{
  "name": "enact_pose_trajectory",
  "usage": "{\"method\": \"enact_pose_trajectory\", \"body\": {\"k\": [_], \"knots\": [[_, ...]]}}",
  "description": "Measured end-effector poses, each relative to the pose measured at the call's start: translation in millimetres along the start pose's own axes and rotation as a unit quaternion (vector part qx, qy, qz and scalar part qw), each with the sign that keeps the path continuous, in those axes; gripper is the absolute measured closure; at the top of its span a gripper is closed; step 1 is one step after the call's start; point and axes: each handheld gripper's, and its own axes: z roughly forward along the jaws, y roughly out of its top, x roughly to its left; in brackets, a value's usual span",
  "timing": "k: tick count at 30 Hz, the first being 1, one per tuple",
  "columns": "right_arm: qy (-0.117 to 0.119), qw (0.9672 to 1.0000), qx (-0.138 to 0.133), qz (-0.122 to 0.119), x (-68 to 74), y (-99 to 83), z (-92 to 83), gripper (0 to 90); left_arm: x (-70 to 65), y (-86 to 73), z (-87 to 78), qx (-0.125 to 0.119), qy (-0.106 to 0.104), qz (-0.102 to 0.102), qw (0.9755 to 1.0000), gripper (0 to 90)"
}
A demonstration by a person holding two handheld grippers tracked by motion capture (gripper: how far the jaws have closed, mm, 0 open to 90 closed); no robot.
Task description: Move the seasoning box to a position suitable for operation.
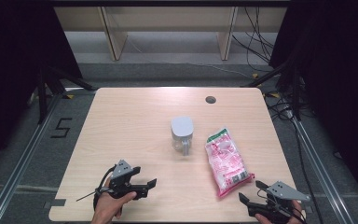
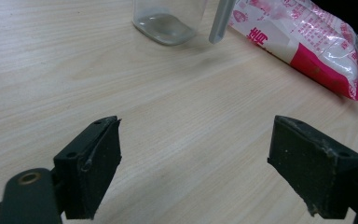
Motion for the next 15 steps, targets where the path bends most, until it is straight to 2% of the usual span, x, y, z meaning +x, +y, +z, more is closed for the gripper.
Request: {"method": "enact_pose_trajectory", "body": {"k": [3, 5, 8, 11, 12, 13, 14, 15], "knots": [[0.001, 1.0, -0.002, 0.004, 0.4, -0.2, 1.0, 21.3, -1.5, 0.2, -0.1, -0.003, -0.001, -0.002, 1.0, 15.7], [0.004, 1.0, -0.002, 0.006, 0.5, -0.2, 1.2, 22.0, -0.5, 0.6, -1.0, 0.002, -0.001, 0.009, 1.0, 15.2], [0.005, 1.0, 0.001, 0.002, 0.6, 0.0, 0.6, 22.3, -3.8, 1.3, -0.3, -0.01, -0.004, -0.001, 0.9999, 15.2], [0.005, 1.0, 0.0, 0.002, 0.7, 0.0, 0.6, 22.3, -4.4, 1.6, 0.0, -0.01, -0.003, 0.006, 0.9999, 15.3], [0.006, 1.0, -0.004, 0.004, 1.0, -0.2, 1.3, 22.3, -3.2, 2.2, 0.2, -0.01, -0.002, 0.021, 0.9997, 15.3], [0.005, 1.0, -0.004, 0.003, 1.0, -0.2, 1.2, 22.3, -2.2, 2.4, 0.3, -0.008, -0.003, 0.026, 0.9996, 15.4], [0.005, 0.9999, -0.006, 0.007, 1.3, -0.2, 1.3, 22.5, -4.2, 2.0, 0.8, -0.009, -0.002, 0.012, 0.9999, 15.5], [0.005, 1.0, -0.002, 0.002, 0.5, -0.2, 0.4, 22.6, -5.9, 2.9, 1.3, -0.011, -0.003, 0.009, 0.9999, 15.7]]}}
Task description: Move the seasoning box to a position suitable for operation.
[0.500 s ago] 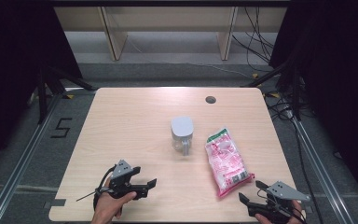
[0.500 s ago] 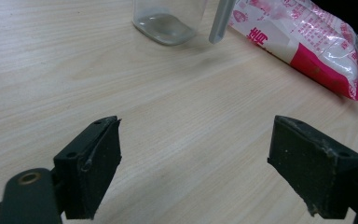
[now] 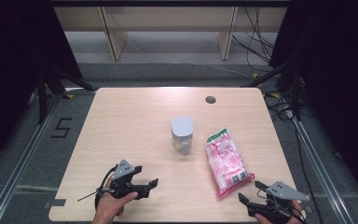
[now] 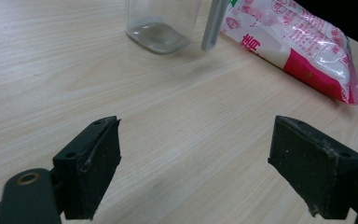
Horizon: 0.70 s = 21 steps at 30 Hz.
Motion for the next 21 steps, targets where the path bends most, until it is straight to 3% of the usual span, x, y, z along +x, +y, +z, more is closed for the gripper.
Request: {"method": "enact_pose_trajectory", "body": {"k": [7, 9, 10, 11, 13, 14, 15, 16, 19, 20, 21], "knots": [[0.001, 1.0, -0.003, 0.0, 0.2, -0.1, 0.9, 22.8, -4.6, 5.2, 5.6, -0.003, -0.008, 0.008, 0.9999, 16.9], [-0.014, 0.9999, -0.003, -0.005, 0.7, -0.1, 1.5, 23.0, -5.8, 7.6, 7.5, 0.006, -0.007, 0.016, 0.9998, 17.6], [-0.013, 0.9999, -0.004, -0.008, 0.1, -0.2, 1.5, 23.0, -8.7, 8.7, 9.8, -0.002, -0.012, 0.009, 0.9999, 17.6], [-0.006, 1.0, -0.001, 0.006, 1.8, -0.8, 0.0, 23.0, -10.0, 10.8, 11.2, 0.003, -0.011, 0.017, 0.9998, 17.6], [-0.006, 0.9999, 0.005, 0.009, 1.0, -0.6, -1.0, 23.1, -10.8, 13.4, 15.0, 0.005, -0.017, 0.021, 0.9996, 17.7], [-0.003, 1.0, -0.004, -0.002, -1.9, -0.7, 0.6, 23.6, -12.5, 15.1, 18.5, 0.0, -0.018, 0.018, 0.9997, 17.9], [-0.01, 0.9999, -0.004, 0.0, -2.0, -0.8, 1.9, 24.1, -12.3, 16.4, 20.2, 0.01, -0.013, 0.024, 0.9996, 18.0], [-0.008, 1.0, -0.002, 0.004, -0.8, -1.0, 1.4, 24.1, -14.0, 17.1, 24.1, 0.003, -0.023, 0.023, 0.9995, 18.1], [-0.002, 0.9999, -0.002, 0.01, 1.8, -0.6, -0.3, 24.3, -17.0, 17.2, 31.7, 0.015, -0.027, 0.034, 0.999, 18.6], [-0.006, 1.0, -0.006, 0.0, 0.6, -0.1, 0.9, 24.3, -16.3, 17.1, 35.1, 0.015, -0.033, 0.046, 0.9983, 18.5], [-0.006, 0.9998, -0.008, -0.019, -0.8, 1.3, -0.6, 24.4, -17.6, 17.5, 36.7, 0.016, -0.032, 0.046, 0.9983, 18.4]]}}
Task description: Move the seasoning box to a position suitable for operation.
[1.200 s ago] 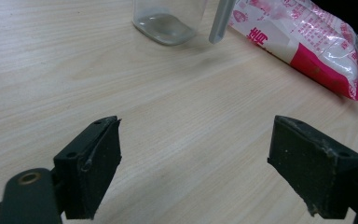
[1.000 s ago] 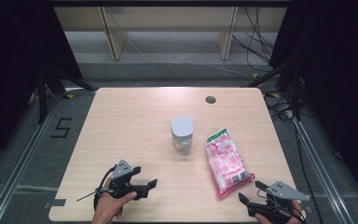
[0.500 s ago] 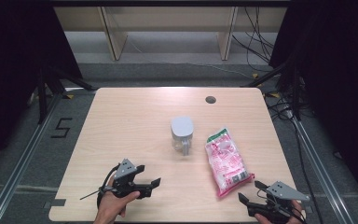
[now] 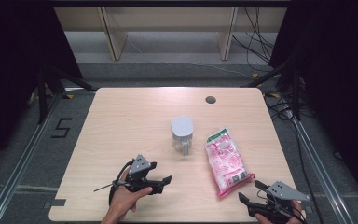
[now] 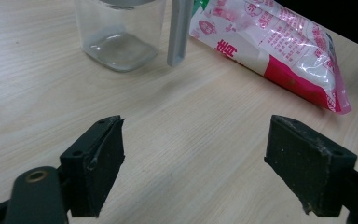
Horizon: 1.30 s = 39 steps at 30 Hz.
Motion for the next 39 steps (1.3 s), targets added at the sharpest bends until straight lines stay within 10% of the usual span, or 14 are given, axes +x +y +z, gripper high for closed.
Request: {"method": "enact_pose_trajectory", "body": {"k": [12, 27, 30, 39], "knots": [[0.007, 0.9999, -0.001, 0.01, 1.8, 0.9, 0.0, 24.3, 0.0, 17.6, 28.6, -0.006, -0.003, -0.021, 0.9997, 24.0], [0.006, 1.0, 0.001, -0.006, 0.1, 0.2, 1.6, 23.5, -5.4, 48.2, 74.4, 0.0, 0.029, 0.048, 0.9984, 44.1], [0.012, 0.9996, 0.004, 0.026, 4.7, 0.3, 2.6, 23.4, -4.3, 50.5, 79.4, 0.001, 0.039, 0.037, 0.9986, 47.3], [0.016, 0.9998, 0.008, 0.012, 4.4, -0.3, 5.3, 23.0, -2.9, 57.5, 91.9, -0.001, 0.027, 0.032, 0.9991, 58.8]]}}
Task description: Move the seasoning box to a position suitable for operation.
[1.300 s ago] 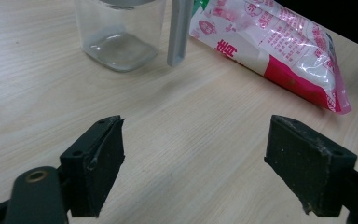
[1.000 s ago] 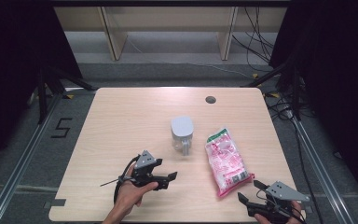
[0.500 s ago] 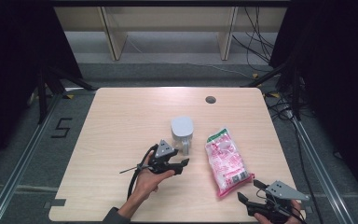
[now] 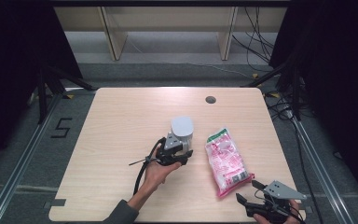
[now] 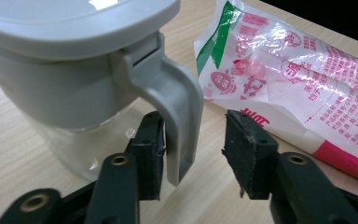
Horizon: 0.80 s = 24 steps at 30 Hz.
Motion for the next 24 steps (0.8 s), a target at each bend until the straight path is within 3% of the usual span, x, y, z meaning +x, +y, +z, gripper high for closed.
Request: {"method": "enact_pose_trajectory", "body": {"k": [2, 3, 5, 6, 7, 8, 11, 13, 14, 18, 19, 20, 21, 22, 23, 24], "knots": [[0.004, 1.0, -0.003, -0.008, -2.1, 0.6, 0.4, 22.9, -0.9, 0.7, 1.3, 0.0, 0.008, 0.0, 1.0, 60.7], [-0.001, 0.9998, -0.005, -0.018, -3.3, 1.2, 0.1, 22.9, -0.5, 1.3, 2.7, 0.001, 0.015, 0.011, 0.9998, 62.7], [0.003, 0.9999, -0.007, -0.01, -1.4, 0.6, 0.9, 22.9, 2.8, 2.1, 3.2, 0.004, 0.017, 0.033, 0.9993, 67.2], [0.006, 1.0, 0.0, -0.002, -0.1, 0.3, 0.4, 22.9, 3.8, 1.4, 2.7, 0.003, 0.012, 0.019, 0.9997, 69.7], [0.008, 0.9999, -0.002, -0.01, -1.4, 0.4, 1.0, 22.9, 5.1, 0.9, 3.1, -0.006, 0.006, 0.007, 0.9999, 71.0], [0.006, 1.0, 0.002, 0.0, -0.5, 0.1, 1.0, 22.8, 7.8, 1.2, 1.0, 0.003, -0.001, 0.014, 0.9999, 72.6], [0.006, 0.9999, 0.01, -0.004, -1.0, -0.5, 1.4, 22.8, 9.4, -0.6, -2.2, -0.004, 0.006, 0.027, 0.9996, 72.2], [0.008, 0.9999, 0.006, 0.003, 0.0, -0.5, 1.5, 22.8, 12.6, -3.0, -5.4, -0.005, 0.002, 0.017, 0.9998, 72.0], [0.007, 0.9999, 0.006, -0.006, -1.4, -0.4, 1.4, 22.8, 13.9, -3.6, -7.6, -0.003, -0.001, 0.016, 0.9999, 71.3], [0.009, 0.9999, 0.008, 0.004, 0.3, -0.7, 1.9, 22.8, 22.3, -9.3, -25.9, 0.005, 0.009, 0.054, 0.9985, 69.8], [0.008, 0.9999, 0.008, 0.005, 0.3, -0.9, 2.0, 22.8, 24.9, -11.0, -29.3, 0.004, 0.01, 0.047, 0.9988, 69.6], [0.009, 0.9999, 0.005, -0.013, -3.1, -0.4, 3.1, 22.7, 27.0, -12.6, -32.1, 0.001, 0.015, 0.038, 0.9992, 69.2], [0.009, 0.9999, 0.007, -0.012, -2.8, -0.1, 3.4, 22.4, 31.4, -13.6, -34.7, -0.004, 0.015, 0.045, 0.9989, 69.0], [0.01, 0.9999, 0.008, -0.01, -1.9, -0.1, 3.5, 22.4, 33.1, -15.5, -37.1, -0.004, 0.019, 0.029, 0.9994, 68.8], [0.006, 0.9999, 0.008, -0.012, -0.9, -0.3, 3.9, 22.4, 37.7, -15.7, -39.7, -0.004, 0.023, 0.04, 0.9989, 68.7], [0.006, 0.9998, 0.01, -0.018, -1.9, -0.1, 3.4, 22.4, 40.4, -16.4, -40.7, -0.008, 0.024, 0.033, 0.9991, 68.6]]}}
